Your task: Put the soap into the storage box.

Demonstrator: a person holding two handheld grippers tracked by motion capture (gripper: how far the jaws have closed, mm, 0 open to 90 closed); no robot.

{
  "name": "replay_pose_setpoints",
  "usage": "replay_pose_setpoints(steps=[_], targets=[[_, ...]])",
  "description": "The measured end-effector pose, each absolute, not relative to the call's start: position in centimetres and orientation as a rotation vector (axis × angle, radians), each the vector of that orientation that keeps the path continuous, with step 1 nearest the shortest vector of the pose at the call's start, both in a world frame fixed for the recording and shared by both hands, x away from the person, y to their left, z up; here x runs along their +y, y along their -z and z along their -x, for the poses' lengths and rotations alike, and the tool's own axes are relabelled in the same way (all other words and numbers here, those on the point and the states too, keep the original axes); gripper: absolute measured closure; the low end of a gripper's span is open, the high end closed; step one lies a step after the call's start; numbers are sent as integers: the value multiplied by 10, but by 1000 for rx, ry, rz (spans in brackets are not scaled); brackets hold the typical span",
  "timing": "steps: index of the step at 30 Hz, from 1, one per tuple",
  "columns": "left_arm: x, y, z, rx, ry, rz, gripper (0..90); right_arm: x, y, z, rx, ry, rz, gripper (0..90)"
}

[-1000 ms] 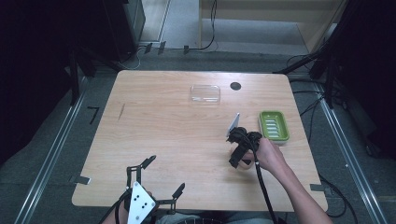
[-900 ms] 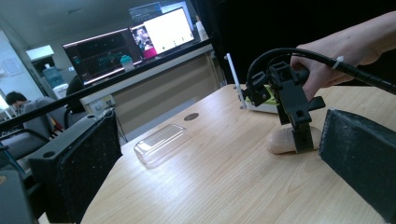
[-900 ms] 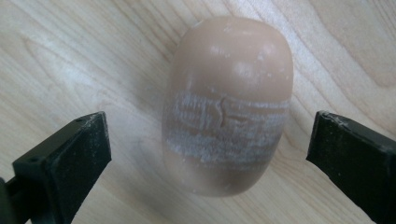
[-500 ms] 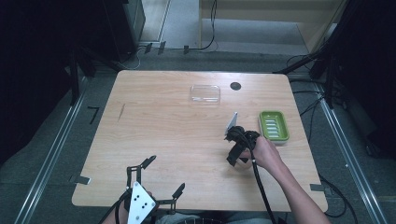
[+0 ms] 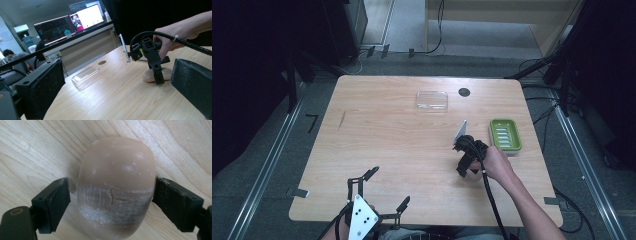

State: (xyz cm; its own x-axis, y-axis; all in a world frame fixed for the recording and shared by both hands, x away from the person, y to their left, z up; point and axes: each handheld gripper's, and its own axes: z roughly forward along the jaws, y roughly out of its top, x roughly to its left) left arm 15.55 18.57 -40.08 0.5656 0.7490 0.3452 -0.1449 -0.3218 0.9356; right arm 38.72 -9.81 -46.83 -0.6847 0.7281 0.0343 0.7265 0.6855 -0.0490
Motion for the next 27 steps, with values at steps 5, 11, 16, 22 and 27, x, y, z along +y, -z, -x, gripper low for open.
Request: replay_pose_setpoints(steps=[5,11,16,22,27], targets=[[186,401,-155,513,-985,-1663,0,-98,468,-388,-2838,-68,1244,201],[186,401,-155,512,-985,-1662,0,-99,468,-388,-2836,-73,1257,241],[186,401,-155,512,-985,-1662,0,-99,467,-388,-2834,-73,1247,287],[186,401,-155,512,-988,-1663,0,-100,465,-388,-2845,-72,1214,329],[186,401,-155,513,-990,-1662,0,-100,465,-388,-2848,-80,1204,333]])
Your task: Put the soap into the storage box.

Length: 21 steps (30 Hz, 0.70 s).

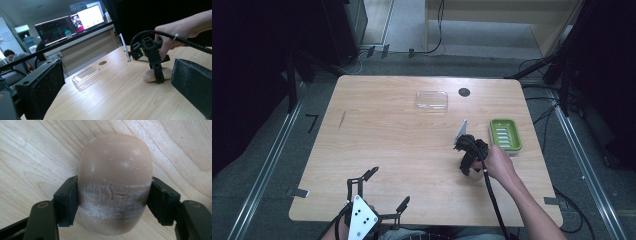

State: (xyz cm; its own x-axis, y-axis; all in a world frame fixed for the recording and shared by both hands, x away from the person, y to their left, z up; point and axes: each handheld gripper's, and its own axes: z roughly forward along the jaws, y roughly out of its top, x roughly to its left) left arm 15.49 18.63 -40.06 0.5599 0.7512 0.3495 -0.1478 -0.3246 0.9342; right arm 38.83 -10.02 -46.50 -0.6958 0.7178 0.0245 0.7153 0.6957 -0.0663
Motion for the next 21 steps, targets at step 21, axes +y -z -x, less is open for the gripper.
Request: replay_pose_setpoints(steps=[21], targets=[[186,401,-155,513,-991,-1661,0,-104,453,-387,-2843,-98,1193,336]])
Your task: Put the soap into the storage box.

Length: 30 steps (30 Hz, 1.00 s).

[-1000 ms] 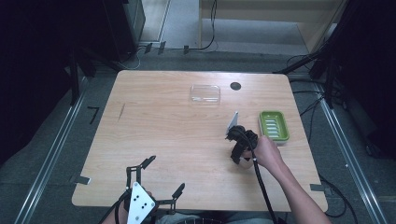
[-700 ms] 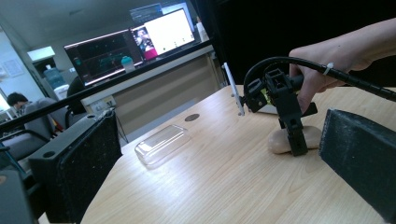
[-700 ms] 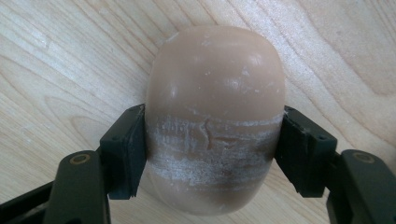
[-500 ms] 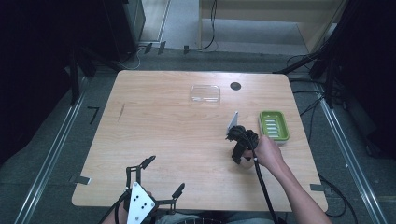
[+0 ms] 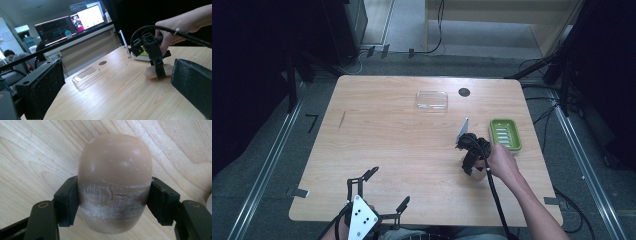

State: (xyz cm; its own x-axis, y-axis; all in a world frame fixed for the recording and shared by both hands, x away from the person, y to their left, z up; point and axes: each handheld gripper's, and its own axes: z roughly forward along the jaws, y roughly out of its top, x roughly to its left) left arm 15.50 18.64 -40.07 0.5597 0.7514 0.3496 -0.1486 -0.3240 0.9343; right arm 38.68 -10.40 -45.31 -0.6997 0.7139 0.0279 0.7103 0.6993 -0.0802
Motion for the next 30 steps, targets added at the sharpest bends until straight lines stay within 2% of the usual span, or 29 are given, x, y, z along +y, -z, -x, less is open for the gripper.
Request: replay_pose_setpoints(steps=[30], targets=[[186,401,-155,512,-988,-1663,0,-126,442,-386,-2813,-126,1218,337]])
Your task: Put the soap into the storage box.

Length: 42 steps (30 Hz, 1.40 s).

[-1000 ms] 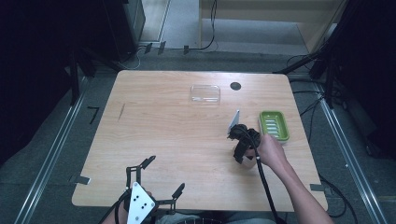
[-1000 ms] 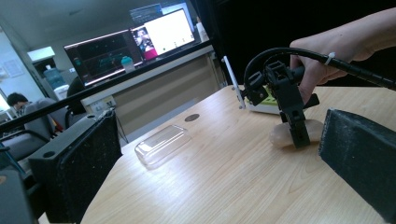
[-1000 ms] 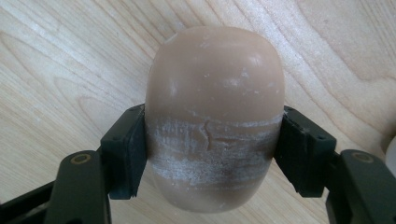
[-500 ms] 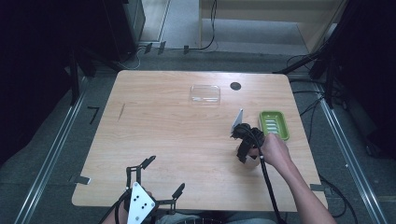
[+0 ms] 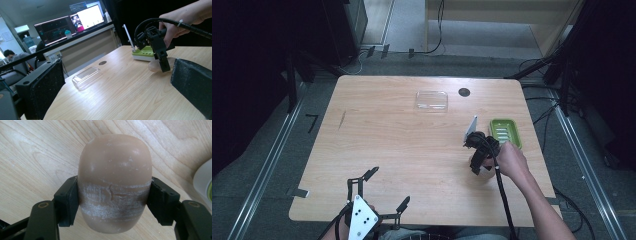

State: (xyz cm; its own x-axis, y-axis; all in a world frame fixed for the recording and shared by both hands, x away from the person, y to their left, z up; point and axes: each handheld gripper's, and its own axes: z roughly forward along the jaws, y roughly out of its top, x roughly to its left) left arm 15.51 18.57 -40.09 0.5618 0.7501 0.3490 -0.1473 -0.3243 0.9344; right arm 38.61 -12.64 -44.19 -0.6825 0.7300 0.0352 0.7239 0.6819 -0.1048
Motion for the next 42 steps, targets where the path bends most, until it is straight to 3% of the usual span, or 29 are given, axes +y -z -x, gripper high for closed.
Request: replay_pose_setpoints(steps=[42], targets=[[186,401,-155,512,-988,-1663,0,-169,425,-390,-2756,-147,1304,337]])
